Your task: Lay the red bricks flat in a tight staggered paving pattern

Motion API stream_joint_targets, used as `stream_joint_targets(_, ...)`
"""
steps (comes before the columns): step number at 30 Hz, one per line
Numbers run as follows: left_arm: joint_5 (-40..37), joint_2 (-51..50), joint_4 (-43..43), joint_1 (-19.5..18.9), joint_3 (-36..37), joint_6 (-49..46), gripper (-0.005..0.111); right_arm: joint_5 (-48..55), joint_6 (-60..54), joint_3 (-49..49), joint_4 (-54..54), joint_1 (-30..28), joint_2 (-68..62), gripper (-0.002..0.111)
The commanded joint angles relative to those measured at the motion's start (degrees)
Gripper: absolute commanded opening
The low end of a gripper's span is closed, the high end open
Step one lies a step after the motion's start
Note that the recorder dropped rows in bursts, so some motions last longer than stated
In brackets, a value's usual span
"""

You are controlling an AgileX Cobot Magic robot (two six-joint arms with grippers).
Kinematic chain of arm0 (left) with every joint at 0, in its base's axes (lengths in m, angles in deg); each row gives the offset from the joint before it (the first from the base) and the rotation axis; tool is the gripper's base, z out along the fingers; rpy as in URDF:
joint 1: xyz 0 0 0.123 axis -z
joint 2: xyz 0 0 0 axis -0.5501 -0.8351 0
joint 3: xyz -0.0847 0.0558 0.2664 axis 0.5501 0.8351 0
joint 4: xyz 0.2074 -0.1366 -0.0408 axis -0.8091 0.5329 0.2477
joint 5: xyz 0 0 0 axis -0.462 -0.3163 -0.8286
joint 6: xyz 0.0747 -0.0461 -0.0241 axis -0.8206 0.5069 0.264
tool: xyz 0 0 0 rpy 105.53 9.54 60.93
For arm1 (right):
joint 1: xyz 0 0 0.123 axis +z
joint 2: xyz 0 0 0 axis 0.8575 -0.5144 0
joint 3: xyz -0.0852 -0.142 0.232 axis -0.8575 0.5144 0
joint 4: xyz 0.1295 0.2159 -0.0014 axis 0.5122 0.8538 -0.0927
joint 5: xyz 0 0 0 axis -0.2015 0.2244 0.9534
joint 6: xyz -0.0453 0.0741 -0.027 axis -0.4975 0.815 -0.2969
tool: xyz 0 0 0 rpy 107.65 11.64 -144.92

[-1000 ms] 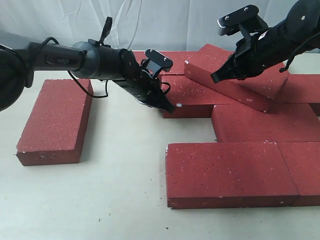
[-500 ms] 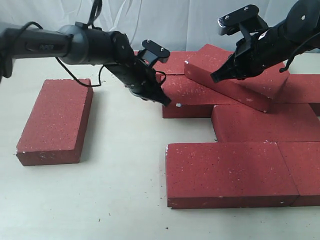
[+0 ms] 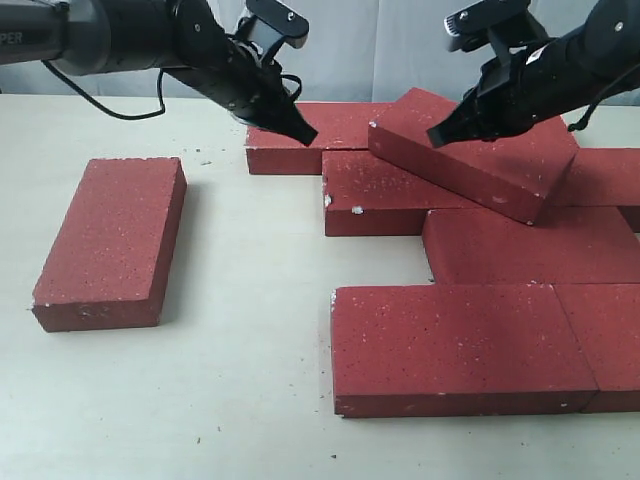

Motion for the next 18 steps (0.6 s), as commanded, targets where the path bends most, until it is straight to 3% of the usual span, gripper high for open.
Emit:
stream_joint_targets(1,5.9,-1.8,1.3,0.1,-1.6,0.1,0.0,-0.6,2.3,0.3,-1.4,-4.9,3.0,-0.001)
stream_joint_targets(11,-0.6,-9.1,3.5,0.1,-13.6,-1.6,0.0,11.1,5.0,0.3,-1.6,-18.2,2.5,-0.001)
stream_joint_targets(18,-4.1,-9.9,7.6,0.7,-16.1,-2.8,0.0,3.6,6.0,0.3,-2.9,-21.2,-3.2,-0.001)
